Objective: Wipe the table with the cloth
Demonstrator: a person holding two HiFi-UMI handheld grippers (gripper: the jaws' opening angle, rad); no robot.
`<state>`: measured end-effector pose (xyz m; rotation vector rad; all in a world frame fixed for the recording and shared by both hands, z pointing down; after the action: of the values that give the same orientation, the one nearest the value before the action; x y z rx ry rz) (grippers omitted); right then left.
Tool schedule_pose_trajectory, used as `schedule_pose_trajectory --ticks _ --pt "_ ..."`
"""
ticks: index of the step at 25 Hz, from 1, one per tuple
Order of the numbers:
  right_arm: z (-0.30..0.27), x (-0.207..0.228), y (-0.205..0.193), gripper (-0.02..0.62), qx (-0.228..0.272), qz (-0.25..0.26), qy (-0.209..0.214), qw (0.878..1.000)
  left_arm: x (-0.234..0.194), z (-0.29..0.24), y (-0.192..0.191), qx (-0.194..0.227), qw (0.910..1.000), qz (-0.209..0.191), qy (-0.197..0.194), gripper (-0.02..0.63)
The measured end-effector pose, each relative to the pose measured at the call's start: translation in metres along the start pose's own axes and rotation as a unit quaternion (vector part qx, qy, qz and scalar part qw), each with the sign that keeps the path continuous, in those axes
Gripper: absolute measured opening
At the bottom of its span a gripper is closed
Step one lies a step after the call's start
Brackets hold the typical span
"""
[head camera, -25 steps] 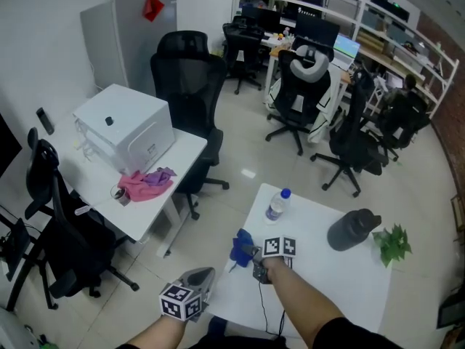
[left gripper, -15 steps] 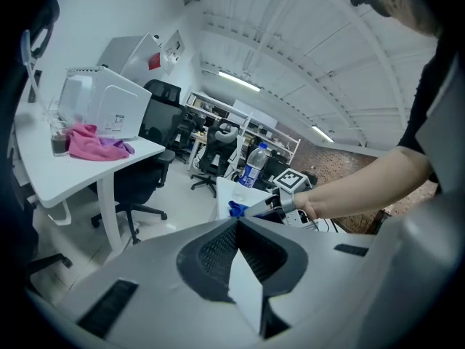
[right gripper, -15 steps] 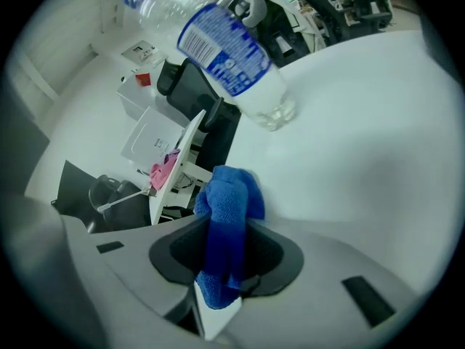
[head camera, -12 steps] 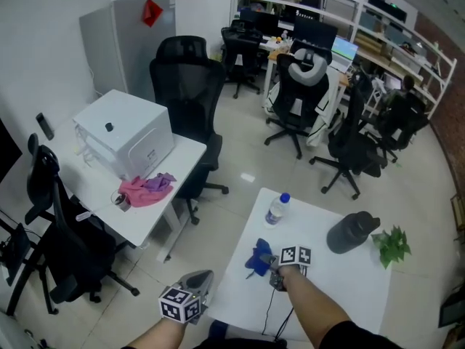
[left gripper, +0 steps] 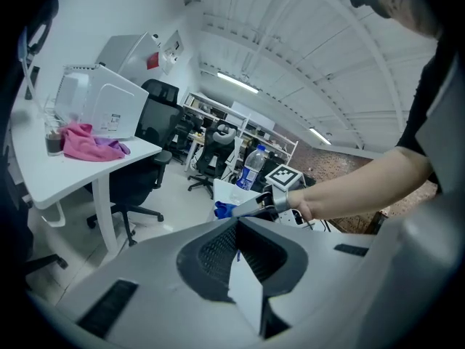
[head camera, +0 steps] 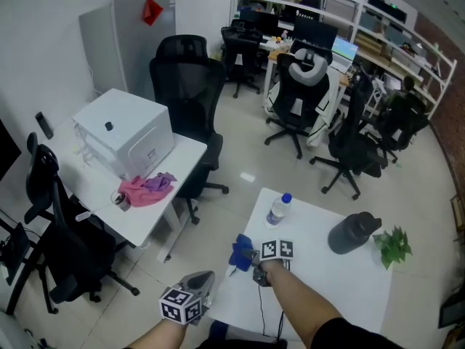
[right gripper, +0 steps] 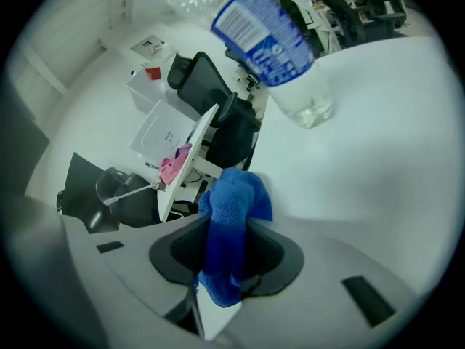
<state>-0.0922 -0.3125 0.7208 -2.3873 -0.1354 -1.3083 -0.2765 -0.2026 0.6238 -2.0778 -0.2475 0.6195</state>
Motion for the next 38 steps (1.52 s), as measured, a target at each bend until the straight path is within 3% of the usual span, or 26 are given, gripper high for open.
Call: schedule_pose_trajectory --ticks 6,16,22,27,32,38 --pt "0.009 0.016 -0.001 0.123 -0.001 -0.006 -0.016 1.000 -0.005 0.005 -0.005 -0.003 0.9999 0.005 0.010 0.002" --pt "0.106 0.067 -0.016 0.121 0.037 -0.041 -0.065 0.996 0.023 -0.008 -0.005 -0.003 0.9998 -0.004 -0.017 0.002" --pt "0.147 0.020 -0.010 0.121 0.115 0.001 0.061 0.992 0.054 -0.015 -0.004 -0.005 0.9994 -0.015 -0.032 0.002" --pt "0.245 0.027 -0.032 0.121 0.154 -0.007 0.100 0.983 0.120 -0.034 -0.002 -0.006 0.9972 -0.032 -0.068 0.002" --pt "0.359 0.072 -0.082 0.121 0.206 -0.038 0.069 0.975 0.219 -0.057 -0.014 -0.026 0.9891 -0.065 -0.129 0.002" --pt "0.501 0.132 -0.159 0.122 0.273 -0.071 0.020 0.959 0.352 -0.085 -0.052 -0.064 0.9689 -0.109 -0.213 0.002"
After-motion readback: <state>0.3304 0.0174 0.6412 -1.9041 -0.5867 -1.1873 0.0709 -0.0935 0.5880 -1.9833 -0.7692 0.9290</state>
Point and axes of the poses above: the fingertips, and each gripper's own axes: z backward along the fingers, x to its right, y out of its top, the point moved 5 cm from there along z, backward along the fingers, and after that the axes turned 12 degrees about y, right-handed, at the moved point
